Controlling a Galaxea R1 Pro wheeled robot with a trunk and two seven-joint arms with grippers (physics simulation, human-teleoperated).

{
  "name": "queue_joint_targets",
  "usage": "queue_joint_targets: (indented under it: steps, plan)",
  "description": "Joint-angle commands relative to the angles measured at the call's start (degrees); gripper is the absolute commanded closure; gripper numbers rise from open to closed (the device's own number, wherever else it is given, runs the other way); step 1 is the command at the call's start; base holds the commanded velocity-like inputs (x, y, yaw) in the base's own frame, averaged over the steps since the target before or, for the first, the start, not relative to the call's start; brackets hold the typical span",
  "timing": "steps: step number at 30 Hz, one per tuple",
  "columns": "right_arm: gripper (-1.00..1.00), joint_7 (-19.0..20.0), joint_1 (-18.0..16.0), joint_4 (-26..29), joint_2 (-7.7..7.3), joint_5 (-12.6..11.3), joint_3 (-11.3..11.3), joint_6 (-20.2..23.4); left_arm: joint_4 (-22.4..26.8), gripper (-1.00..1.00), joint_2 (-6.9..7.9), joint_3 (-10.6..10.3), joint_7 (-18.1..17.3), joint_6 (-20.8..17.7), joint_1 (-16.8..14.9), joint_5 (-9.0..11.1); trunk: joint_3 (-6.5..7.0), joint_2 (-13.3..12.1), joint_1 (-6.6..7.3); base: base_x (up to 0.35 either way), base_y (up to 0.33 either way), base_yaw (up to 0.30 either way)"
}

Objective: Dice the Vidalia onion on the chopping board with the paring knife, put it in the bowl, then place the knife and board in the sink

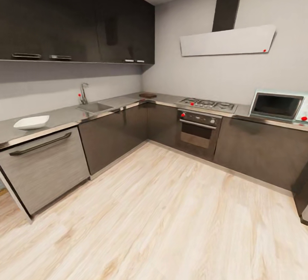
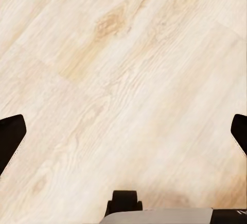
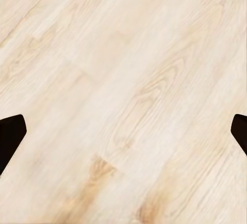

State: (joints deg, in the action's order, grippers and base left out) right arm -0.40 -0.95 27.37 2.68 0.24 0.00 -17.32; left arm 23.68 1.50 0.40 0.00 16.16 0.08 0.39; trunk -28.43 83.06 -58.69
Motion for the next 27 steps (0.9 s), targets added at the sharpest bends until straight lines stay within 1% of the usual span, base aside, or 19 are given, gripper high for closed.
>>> queue_joint_targets:
  steps: [1, 27]
  plan:
    - [-1.0, 0.0, 0.0, 0.0, 0.01, 0.0, 0.0, -0.2, 0.0, -1.0, 0.0, 0.0, 0.0, 0.1, 0.0, 0.0, -0.05, 0.0, -0.04, 0.345, 0.0, 0.0]
    - [-1.0, 0.0, -0.1, 0.0, -0.13, 0.0, 0.1, -0.2, 0.0, -1.0, 0.0, 0.0, 0.0, 0.1, 0.0, 0.0, -0.05, 0.0, -0.04, 0.345, 0.0, 0.0]
